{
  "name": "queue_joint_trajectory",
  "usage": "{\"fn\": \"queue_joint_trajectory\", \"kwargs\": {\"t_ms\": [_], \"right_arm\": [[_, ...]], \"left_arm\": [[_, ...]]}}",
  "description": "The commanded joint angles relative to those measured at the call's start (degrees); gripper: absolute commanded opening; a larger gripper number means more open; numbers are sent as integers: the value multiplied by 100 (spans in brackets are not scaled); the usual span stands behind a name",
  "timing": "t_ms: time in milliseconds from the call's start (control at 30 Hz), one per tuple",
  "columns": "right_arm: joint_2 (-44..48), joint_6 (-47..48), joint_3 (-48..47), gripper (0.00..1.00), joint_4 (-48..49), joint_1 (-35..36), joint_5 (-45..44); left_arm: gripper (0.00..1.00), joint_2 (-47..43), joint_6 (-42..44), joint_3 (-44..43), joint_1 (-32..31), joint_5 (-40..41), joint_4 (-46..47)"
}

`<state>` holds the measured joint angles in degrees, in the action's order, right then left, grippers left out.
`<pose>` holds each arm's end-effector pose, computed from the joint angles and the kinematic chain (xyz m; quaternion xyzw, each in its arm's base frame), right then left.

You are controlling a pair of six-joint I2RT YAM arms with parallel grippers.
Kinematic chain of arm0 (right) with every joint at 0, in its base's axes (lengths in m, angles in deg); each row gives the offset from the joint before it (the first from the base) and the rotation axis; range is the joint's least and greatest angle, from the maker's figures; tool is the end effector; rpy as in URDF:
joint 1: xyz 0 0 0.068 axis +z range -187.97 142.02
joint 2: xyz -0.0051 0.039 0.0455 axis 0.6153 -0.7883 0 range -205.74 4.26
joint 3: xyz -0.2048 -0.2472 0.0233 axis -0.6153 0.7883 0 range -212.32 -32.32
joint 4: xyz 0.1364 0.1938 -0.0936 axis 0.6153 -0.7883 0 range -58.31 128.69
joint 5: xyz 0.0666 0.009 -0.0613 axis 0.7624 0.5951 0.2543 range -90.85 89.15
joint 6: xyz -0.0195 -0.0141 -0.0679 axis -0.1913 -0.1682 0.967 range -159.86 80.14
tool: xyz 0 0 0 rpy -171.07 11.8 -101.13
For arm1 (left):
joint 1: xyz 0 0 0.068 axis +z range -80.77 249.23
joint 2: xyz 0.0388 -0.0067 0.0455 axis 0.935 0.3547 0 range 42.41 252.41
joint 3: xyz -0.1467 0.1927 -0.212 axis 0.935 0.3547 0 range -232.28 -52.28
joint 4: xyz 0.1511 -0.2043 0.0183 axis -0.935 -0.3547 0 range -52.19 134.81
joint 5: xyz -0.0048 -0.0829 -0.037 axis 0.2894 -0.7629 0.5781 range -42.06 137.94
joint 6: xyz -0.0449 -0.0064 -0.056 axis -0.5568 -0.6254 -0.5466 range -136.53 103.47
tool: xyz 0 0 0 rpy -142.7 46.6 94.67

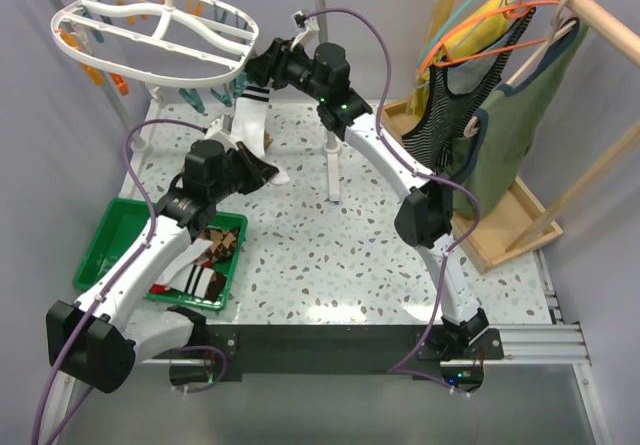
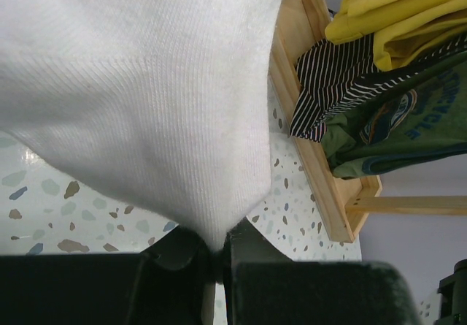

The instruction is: Remove the socks clipped to the hanger

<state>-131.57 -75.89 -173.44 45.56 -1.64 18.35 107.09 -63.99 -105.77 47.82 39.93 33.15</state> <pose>0.4751 0.3737 0.4417 -0.1314 0.6190 0.5375 0.5574 0.2327 -0.1001 0.3587 -0.1497 0.8184 -0.3600 0.4221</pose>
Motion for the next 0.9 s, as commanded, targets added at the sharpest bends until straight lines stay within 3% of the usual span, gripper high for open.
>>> {"fn": "queue_joint_trajectory", "kwargs": {"t_ms": [0,200,300,333,500,867], "right_arm": [[57,-27,-109,52,209,14,145],[13,-53,-118,44,244,31,154],[4,-88,-100,33,288,23,206],[4,-106,-91,24,323,31,216],[13,-167,-47,0,367,31,216],[13,-150,-65,0,262,31,189]], "left_arm": [[0,-35,-44,-73,-21,-16,182],[0,-26,-26,-117,-13,-25,190],[0,-26,-9,-117,-21,-25,173],[0,-26,-17,-117,-21,-16,173],[0,-35,-9,-117,-21,-16,138],[0,-289,-9,-204,-12,211,-396]]}}
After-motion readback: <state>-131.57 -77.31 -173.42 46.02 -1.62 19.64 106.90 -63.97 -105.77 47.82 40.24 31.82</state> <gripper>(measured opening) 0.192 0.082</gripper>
